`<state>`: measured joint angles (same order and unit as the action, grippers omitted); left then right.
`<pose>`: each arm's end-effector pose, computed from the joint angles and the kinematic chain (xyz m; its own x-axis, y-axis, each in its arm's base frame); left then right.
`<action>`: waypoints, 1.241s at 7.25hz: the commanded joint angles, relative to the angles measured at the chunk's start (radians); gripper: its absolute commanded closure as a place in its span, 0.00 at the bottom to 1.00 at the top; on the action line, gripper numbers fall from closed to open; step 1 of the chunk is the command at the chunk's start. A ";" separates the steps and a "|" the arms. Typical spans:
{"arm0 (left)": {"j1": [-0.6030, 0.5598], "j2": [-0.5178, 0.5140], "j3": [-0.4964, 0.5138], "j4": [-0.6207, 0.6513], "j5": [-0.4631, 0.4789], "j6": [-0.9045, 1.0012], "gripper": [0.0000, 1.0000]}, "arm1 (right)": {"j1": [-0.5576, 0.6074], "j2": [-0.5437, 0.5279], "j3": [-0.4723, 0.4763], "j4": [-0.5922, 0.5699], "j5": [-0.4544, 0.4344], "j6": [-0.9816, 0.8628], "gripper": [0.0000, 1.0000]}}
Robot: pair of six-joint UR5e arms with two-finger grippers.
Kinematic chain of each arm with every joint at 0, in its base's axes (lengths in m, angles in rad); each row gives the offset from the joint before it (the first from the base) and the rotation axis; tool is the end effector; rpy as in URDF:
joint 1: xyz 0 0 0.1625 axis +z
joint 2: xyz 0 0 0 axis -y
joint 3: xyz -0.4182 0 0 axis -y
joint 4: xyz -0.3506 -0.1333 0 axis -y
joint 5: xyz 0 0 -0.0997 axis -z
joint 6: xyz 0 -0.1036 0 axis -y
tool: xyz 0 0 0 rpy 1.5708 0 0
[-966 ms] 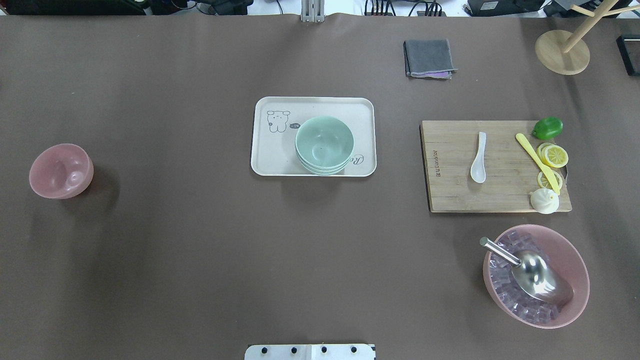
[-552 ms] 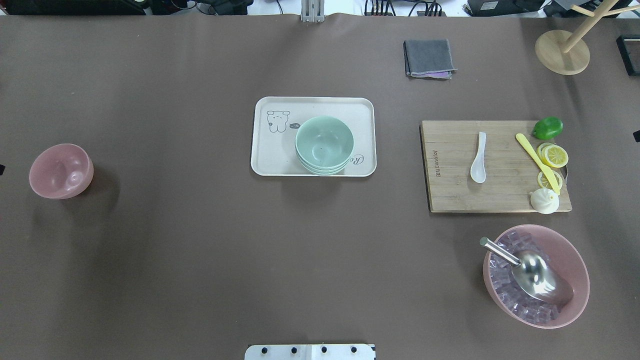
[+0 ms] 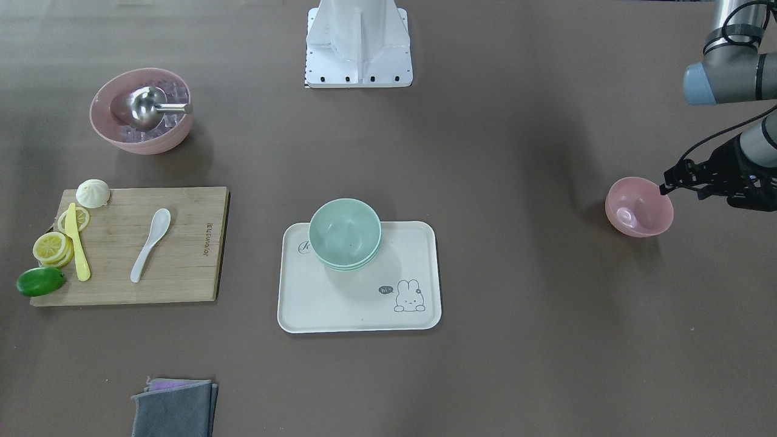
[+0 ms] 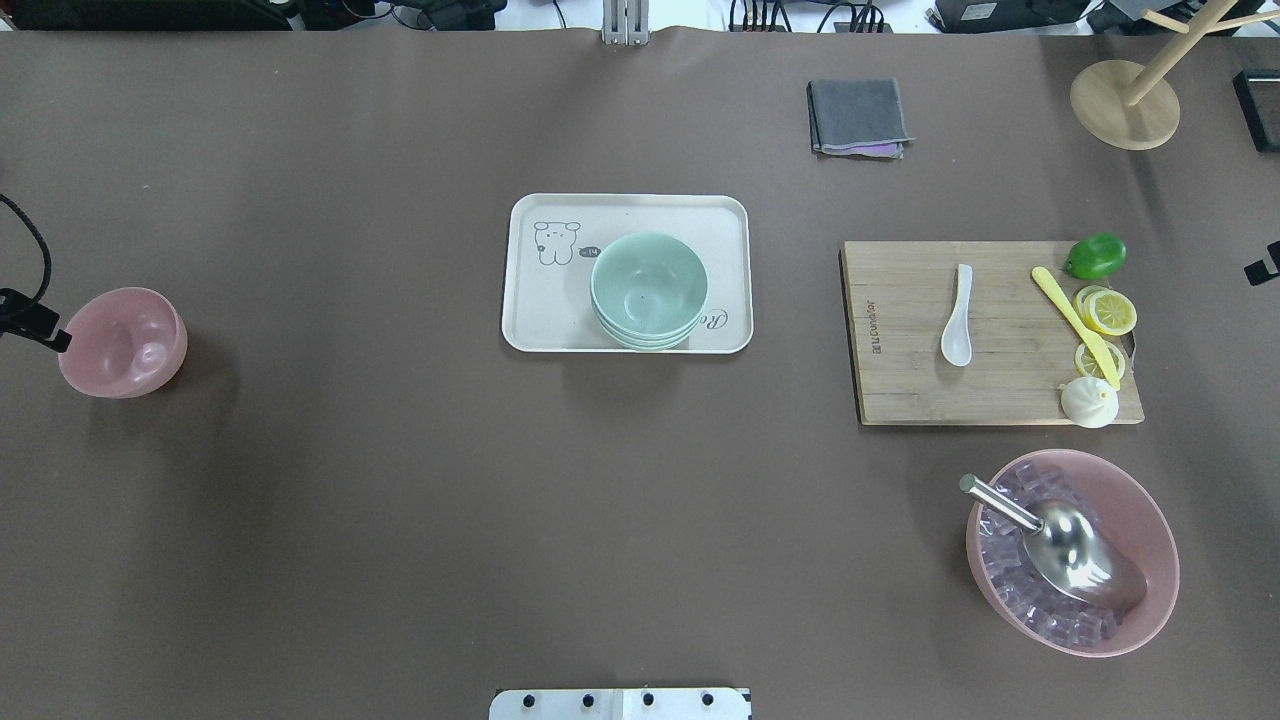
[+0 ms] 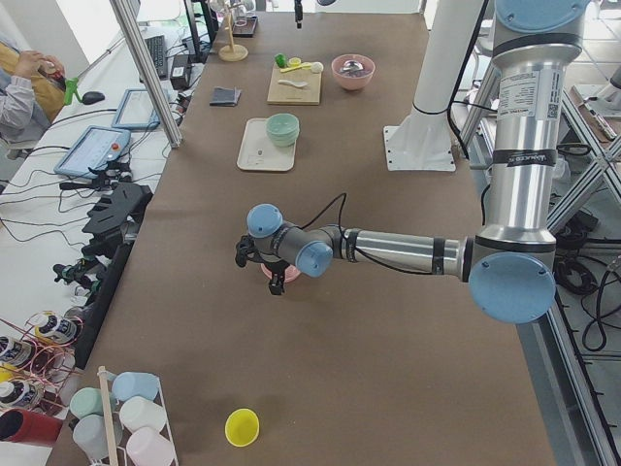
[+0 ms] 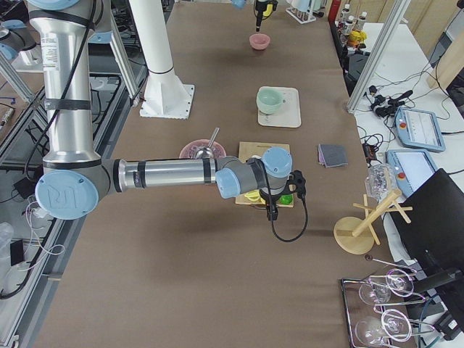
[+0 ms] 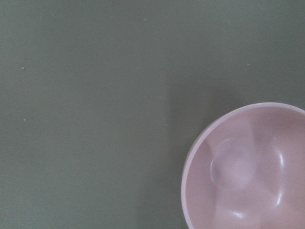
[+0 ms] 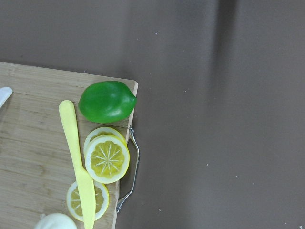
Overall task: Stack pink bowl on green and place spoon
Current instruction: 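Grasp the pink bowl rim with the left gripper while the right gripper approaches the spoon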
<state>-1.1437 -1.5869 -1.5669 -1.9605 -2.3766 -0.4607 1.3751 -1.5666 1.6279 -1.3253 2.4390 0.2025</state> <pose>0.1443 -0.4585 0.6034 0.6294 0.1146 -0.7686 -0.1132 0.9920 0.0552 -0.0376 -0.4686 0.5929 0.6143 -0.1565 0.7734 0.0631 0.9867 0.1495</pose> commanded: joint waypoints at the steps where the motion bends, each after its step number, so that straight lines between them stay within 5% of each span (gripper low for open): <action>1: 0.028 -0.022 0.033 -0.001 -0.007 -0.012 0.21 | -0.005 0.000 -0.002 0.000 -0.002 0.000 0.00; 4: 0.033 -0.033 0.051 -0.001 -0.007 -0.012 0.48 | -0.008 0.000 -0.002 0.000 0.000 0.000 0.00; 5: 0.039 -0.033 0.059 -0.001 -0.007 -0.012 0.48 | -0.010 0.000 -0.002 0.000 0.000 0.000 0.00; 7: 0.042 -0.033 0.062 -0.003 -0.009 -0.013 0.68 | -0.014 0.000 -0.002 0.000 0.000 0.002 0.00; 8: 0.042 -0.035 0.059 -0.001 -0.010 -0.012 0.91 | -0.016 0.000 -0.002 0.000 0.003 0.006 0.00; 9: 0.042 -0.051 0.062 0.000 -0.012 -0.012 1.00 | -0.016 0.000 0.001 0.000 0.008 0.018 0.00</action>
<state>-1.1020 -1.6249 -1.5065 -1.9620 -2.3865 -0.4729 1.3602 -1.5662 1.6265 -1.3253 2.4418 0.2094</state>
